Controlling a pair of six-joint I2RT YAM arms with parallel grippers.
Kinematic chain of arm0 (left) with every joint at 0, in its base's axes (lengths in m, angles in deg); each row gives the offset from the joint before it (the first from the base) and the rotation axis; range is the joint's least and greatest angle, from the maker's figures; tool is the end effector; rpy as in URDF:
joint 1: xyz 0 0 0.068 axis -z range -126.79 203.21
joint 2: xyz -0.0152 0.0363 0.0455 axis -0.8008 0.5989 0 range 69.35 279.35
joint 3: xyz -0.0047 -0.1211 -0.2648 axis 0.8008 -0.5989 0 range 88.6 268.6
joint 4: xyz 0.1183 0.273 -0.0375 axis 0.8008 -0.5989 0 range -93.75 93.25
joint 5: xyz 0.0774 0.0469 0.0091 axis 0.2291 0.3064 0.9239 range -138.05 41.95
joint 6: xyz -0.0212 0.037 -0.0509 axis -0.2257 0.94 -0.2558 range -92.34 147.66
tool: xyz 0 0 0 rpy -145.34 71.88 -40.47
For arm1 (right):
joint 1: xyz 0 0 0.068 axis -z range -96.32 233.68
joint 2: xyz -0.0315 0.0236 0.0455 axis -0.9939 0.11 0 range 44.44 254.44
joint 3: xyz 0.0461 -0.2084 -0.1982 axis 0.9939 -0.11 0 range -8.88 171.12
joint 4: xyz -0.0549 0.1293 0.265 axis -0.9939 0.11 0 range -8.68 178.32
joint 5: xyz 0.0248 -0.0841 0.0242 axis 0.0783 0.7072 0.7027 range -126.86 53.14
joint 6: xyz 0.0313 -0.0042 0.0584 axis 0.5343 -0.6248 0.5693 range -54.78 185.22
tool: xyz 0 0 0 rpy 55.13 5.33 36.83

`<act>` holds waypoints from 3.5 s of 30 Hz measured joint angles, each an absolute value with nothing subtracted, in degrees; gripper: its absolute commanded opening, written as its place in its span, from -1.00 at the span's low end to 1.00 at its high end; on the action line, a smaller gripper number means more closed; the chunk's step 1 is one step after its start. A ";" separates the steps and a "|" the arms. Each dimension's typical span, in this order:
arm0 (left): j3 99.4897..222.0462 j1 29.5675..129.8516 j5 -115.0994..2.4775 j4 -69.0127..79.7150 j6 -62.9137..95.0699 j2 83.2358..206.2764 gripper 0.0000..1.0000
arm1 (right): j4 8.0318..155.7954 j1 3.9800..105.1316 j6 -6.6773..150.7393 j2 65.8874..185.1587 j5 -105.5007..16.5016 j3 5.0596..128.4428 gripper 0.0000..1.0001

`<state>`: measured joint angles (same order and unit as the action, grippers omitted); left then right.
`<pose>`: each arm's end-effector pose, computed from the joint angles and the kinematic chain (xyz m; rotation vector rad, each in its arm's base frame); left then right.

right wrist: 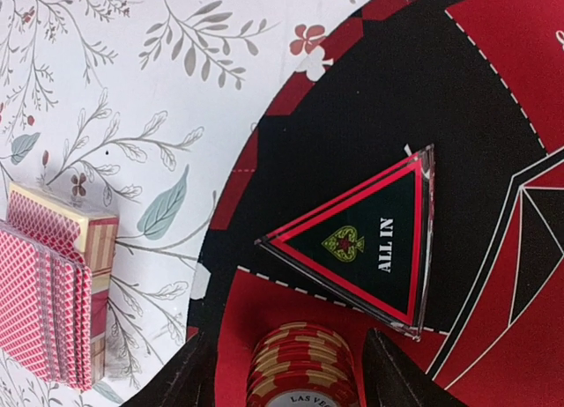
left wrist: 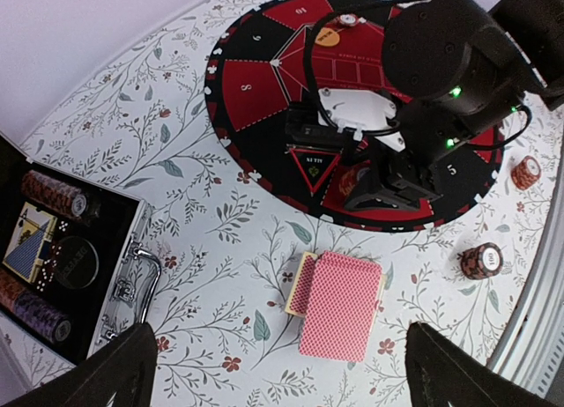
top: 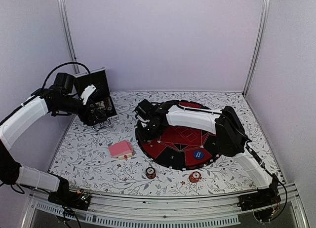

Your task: Distribute texas hold em gaming equipment

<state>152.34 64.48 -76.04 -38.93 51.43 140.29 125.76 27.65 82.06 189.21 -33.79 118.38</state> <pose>0.2864 -0.0822 0.3132 0.9129 2.1723 -0.4869 0.3382 0.4971 0.1365 -0.8872 2.5460 0.3419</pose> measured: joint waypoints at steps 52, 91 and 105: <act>152.37 64.52 -75.43 -39.10 51.47 140.29 0.99 | 125.41 20.83 96.29 138.70 -38.20 49.68 0.72; 152.43 64.52 -75.16 -39.10 51.69 140.72 0.99 | 123.27 20.83 94.34 142.02 -38.57 48.79 -0.02; 152.43 64.52 -74.77 -39.14 51.91 140.72 0.99 | 125.02 20.81 94.36 141.56 -36.85 48.87 -0.15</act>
<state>152.43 64.52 -74.77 -39.14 51.91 140.72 125.02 20.81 94.36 141.56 -36.85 48.87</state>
